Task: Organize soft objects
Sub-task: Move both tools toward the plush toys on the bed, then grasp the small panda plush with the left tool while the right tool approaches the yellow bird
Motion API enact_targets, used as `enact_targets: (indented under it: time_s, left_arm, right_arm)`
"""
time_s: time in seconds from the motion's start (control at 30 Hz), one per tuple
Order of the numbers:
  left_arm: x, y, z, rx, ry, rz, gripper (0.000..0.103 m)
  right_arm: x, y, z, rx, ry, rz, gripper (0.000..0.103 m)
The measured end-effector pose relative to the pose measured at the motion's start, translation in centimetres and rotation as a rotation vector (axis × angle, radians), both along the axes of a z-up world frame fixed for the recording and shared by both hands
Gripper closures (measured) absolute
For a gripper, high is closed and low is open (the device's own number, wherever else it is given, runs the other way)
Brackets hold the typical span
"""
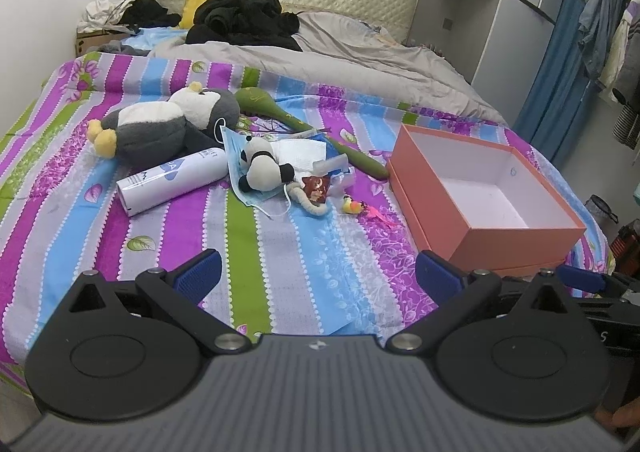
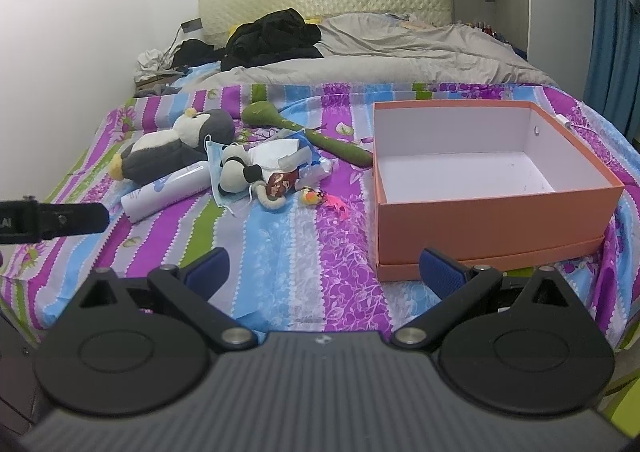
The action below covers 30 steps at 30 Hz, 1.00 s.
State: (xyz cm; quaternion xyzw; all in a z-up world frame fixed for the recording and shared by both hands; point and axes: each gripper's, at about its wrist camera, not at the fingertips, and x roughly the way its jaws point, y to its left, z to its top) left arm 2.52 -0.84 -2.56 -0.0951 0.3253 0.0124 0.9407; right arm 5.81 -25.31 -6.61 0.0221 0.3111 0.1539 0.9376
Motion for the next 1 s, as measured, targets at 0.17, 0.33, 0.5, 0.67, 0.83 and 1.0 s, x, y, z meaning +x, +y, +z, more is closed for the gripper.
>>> enact_targets:
  time_s: [0.17,0.33,0.5,0.67,0.83,1.0]
  left_arm:
    - [0.4,0.2,-0.5,-0.002,0.014,0.0,0.0]
    - [0.8,0.3,-1.1,-0.001,0.025,0.0,0.0]
    - [1.0,0.5,-1.5,-0.015,0.03,0.001,0.0]
    - [1.1,0.9,-1.9,-0.004,0.035,0.01,0.0]
    - [1.3,1.3,-2.2,-0.007,0.041,0.013,0.0]
    - [2.2,2.0,-3.3,-0.014,0.059,0.023,0.0]
  right_arm:
    - [0.3,-0.1,-0.4,-0.002,0.012,-0.006,0.0]
    - [0.6,-0.2,-1.0,0.003,0.022,-0.021,0.0]
    - [0.8,-0.1,-1.5,-0.002,0.032,-0.017,0.0]
    - [0.9,0.2,-1.6,-0.005,0.037,-0.012,0.0]
    - [0.9,0.2,-1.9,0.003,0.041,0.0,0.0]
    - [1.6,0.3,-2.5,0.001,0.057,0.011,0.0]
